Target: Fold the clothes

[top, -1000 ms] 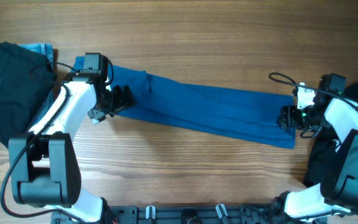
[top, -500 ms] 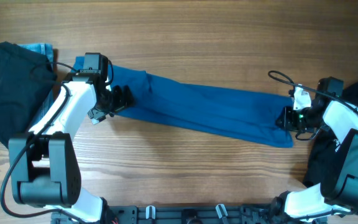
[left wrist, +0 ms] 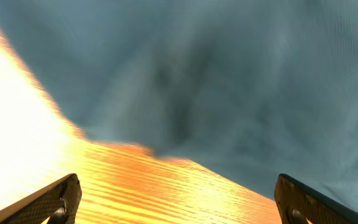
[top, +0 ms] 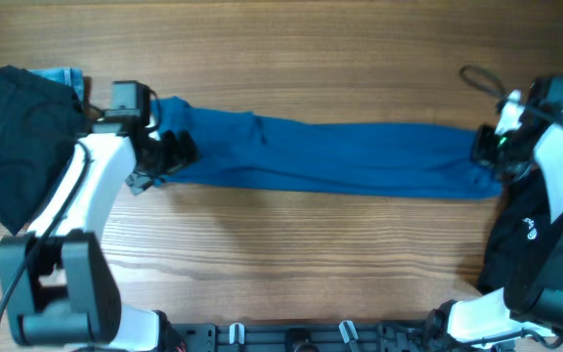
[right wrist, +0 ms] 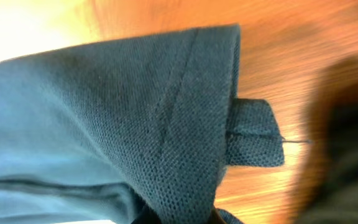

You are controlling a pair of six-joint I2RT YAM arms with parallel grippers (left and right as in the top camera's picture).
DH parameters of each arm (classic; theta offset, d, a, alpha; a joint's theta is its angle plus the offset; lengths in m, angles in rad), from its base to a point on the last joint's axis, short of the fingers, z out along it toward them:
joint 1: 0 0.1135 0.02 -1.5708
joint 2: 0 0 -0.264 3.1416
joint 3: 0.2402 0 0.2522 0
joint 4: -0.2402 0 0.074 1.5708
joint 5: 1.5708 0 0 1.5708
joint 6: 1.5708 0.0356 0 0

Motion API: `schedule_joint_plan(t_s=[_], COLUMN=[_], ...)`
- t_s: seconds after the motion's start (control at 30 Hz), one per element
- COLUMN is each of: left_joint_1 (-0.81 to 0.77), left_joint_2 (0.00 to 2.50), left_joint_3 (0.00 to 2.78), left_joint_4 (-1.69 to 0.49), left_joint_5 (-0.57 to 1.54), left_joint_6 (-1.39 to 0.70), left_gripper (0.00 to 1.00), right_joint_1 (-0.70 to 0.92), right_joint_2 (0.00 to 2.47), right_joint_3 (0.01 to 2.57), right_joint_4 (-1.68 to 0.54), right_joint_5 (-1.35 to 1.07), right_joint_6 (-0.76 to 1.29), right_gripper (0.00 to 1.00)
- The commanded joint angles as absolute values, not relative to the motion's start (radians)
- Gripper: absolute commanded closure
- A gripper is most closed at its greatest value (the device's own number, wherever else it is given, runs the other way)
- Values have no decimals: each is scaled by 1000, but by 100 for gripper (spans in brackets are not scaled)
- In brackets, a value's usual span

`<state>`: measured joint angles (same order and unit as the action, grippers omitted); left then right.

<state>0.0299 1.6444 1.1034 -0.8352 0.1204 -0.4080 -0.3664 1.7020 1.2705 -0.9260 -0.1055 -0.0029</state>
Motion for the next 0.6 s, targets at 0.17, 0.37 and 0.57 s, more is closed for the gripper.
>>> schedule_joint_plan(t_s=[0.17,0.37,0.57], left_joint_1=[94,94,94], left_joint_2=[1591,1591,1591], left_joint_3=[1119,1119,1119], left_joint_4=[-869,-875,-893], left_joint_5=[123,123,123], left_joint_6=[-402,-402,-401], left_gripper=[0,0,0], right_joint_1=[-305,-134,39], right_joint_2=[1694,1695,1729], right_joint_3=[1405,1404,1401], right_joint_4=[-1027,-1018,-963], right_joint_5=[-59,-131,-131], right_joint_6=[26,86,250], right_gripper=[96,96,96])
